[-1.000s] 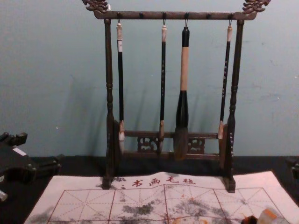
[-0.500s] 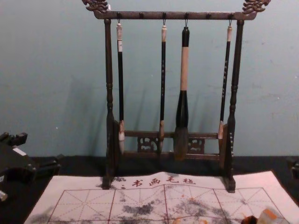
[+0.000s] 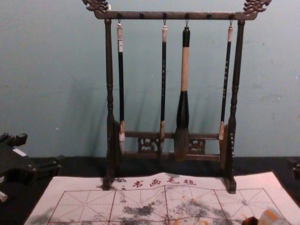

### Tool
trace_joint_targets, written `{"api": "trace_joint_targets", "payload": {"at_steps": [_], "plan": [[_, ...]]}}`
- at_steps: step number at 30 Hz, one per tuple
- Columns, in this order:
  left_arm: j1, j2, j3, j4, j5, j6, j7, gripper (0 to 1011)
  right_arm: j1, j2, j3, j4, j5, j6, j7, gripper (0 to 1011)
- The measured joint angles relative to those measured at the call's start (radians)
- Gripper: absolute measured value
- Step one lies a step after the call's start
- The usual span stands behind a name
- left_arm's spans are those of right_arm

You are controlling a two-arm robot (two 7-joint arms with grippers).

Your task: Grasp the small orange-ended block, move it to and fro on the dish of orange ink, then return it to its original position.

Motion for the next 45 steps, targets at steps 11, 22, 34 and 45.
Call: {"api": "trace_joint_targets", "payload": {"at_steps": [11,22,34,45], "plan": [[0.0,0.0,0.0,0.0,0.0,0.0,0.0,1001,0.0,0.0,0.0,0.0,0.0,0.0,0.0,1000],[0.0,0.0,0.0,0.0,0.0,0.0,0.0,1001,-0.001,0.0,0.003,0.0,0.002,0.0,0.005,1000],[0.0,0.0,0.0,0.0,0.0,0.0,0.0,1001,-0.064,0.034,0.071,-0.066,0.066,-0.025,0.093,1000],[0.0,0.0,0.0,0.0,0.0,0.0,0.0,1001,-0.218,0.107,0.144,-0.23,0.174,-0.063,0.214,1000]]}}
